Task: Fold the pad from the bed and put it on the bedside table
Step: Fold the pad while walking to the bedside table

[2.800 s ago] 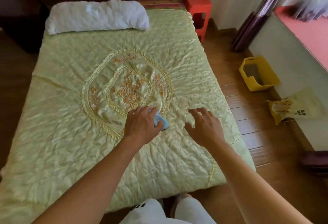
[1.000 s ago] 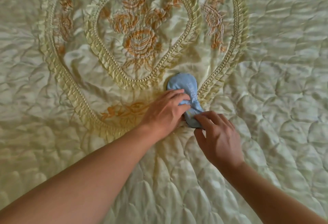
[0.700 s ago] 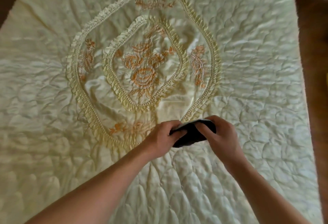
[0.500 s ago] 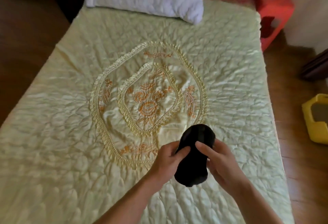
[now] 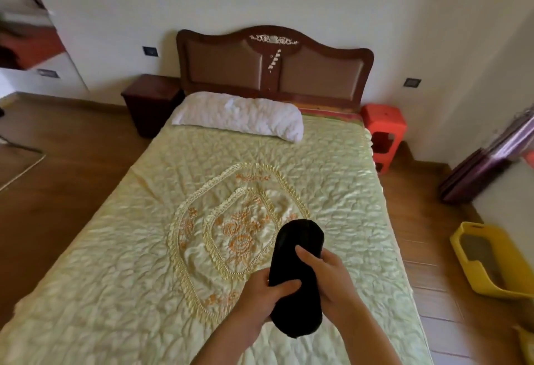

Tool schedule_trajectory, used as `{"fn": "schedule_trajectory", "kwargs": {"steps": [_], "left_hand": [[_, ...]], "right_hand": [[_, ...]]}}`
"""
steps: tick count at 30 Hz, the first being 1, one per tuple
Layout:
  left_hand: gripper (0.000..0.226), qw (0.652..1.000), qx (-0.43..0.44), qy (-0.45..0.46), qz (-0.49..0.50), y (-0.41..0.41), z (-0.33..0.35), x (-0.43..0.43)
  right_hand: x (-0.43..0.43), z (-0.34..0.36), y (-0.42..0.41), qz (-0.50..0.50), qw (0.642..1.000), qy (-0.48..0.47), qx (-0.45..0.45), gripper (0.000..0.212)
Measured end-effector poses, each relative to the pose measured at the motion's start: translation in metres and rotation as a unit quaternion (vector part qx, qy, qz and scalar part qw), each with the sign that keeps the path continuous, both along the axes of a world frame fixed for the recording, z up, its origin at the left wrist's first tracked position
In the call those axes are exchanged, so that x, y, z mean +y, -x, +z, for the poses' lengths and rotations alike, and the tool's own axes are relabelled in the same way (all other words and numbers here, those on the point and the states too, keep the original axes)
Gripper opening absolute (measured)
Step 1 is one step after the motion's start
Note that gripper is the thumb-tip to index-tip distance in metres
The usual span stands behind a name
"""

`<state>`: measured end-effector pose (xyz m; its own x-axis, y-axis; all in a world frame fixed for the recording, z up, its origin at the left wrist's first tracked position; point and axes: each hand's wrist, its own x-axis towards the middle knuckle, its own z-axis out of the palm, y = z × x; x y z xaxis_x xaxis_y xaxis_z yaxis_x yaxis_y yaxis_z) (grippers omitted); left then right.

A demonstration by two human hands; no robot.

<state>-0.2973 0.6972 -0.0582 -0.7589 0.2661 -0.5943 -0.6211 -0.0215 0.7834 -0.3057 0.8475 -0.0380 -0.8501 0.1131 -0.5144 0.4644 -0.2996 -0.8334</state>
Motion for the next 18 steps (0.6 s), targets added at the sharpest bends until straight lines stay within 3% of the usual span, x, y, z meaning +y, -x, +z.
{"fn": "schedule_trajectory", "kwargs": {"steps": [5,13,18], "left_hand": [[0.026,0.998,0.063,0.005,-0.016,-0.007,0.015,-0.001],[0.024,0.999,0.047,0.001,0.003,-0.009,0.019,-0.001],[0.025,0.999,0.018,-0.017,0.041,-0.005,0.016,-0.003]], "right_hand": [[0.003,0.014,-0.007,0.012,0.999,0.009,0.035,0.022],[0.001,0.016,-0.01,0.007,0.997,-0.019,0.081,0.019],[0.001,0.016,-0.011,0.031,0.976,-0.118,0.181,0.016]]}}
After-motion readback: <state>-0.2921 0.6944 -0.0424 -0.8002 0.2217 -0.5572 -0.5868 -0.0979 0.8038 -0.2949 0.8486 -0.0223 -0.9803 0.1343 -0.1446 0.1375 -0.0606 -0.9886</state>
